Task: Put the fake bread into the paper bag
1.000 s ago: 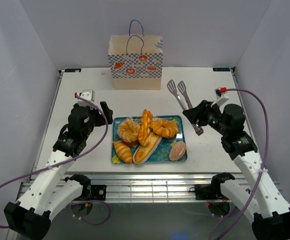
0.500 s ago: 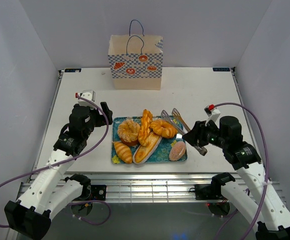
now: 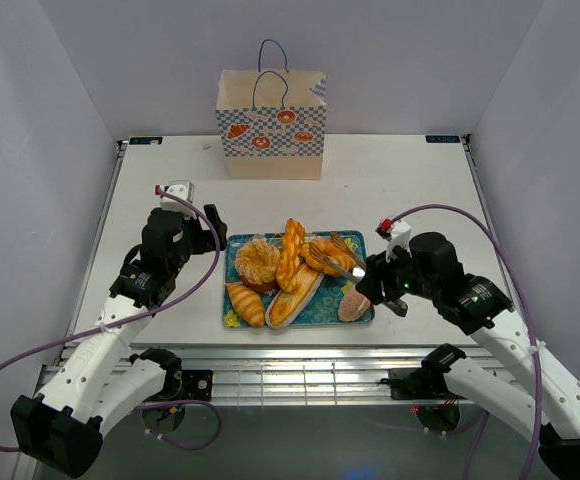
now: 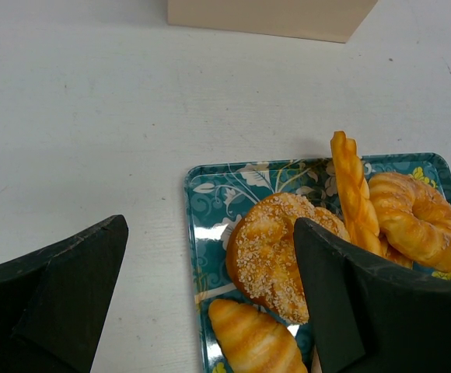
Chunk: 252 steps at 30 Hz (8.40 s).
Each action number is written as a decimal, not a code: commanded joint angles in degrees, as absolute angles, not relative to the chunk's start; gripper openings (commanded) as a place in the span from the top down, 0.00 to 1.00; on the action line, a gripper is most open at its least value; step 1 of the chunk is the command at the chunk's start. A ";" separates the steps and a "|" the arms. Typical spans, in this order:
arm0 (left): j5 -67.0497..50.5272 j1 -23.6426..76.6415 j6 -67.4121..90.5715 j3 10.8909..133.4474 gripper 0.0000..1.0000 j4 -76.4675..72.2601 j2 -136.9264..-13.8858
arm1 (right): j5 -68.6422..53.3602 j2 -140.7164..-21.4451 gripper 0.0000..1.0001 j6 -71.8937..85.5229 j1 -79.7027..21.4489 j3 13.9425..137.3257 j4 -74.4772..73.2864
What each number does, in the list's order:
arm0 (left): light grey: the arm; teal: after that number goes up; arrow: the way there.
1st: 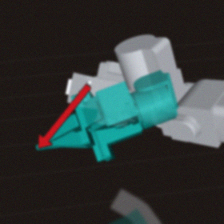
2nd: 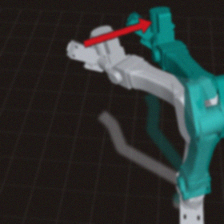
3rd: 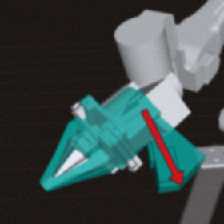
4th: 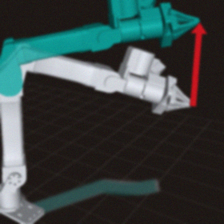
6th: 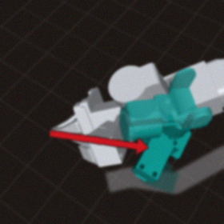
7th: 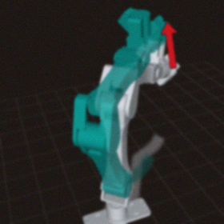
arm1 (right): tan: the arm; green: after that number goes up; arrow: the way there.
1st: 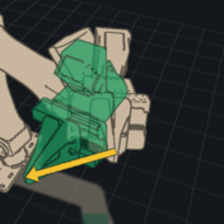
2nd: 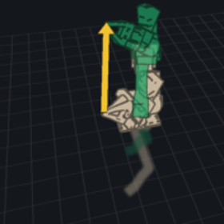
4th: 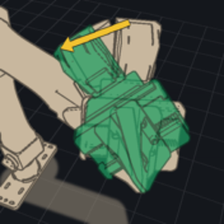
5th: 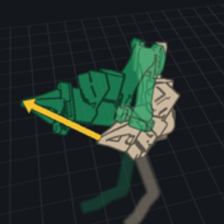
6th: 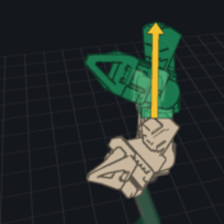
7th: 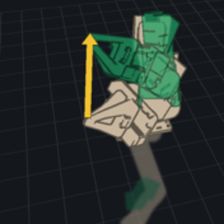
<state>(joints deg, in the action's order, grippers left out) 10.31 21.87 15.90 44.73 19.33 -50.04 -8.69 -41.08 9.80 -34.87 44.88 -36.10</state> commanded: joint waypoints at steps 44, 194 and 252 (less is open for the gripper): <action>8.88 22.06 15.38 46.93 0.02 19.60 -49.92 | 13.18 -46.76 0.92 10.46 -50.98 53.52 -35.77; 9.93 23.03 15.21 46.85 0.02 19.95 -50.97 | -24.69 -23.39 0.49 24.18 -21.09 29.71 -23.37; 9.93 23.03 15.12 47.29 0.02 20.74 -54.49 | 54.40 -54.31 0.46 48.42 -96.59 49.13 -39.72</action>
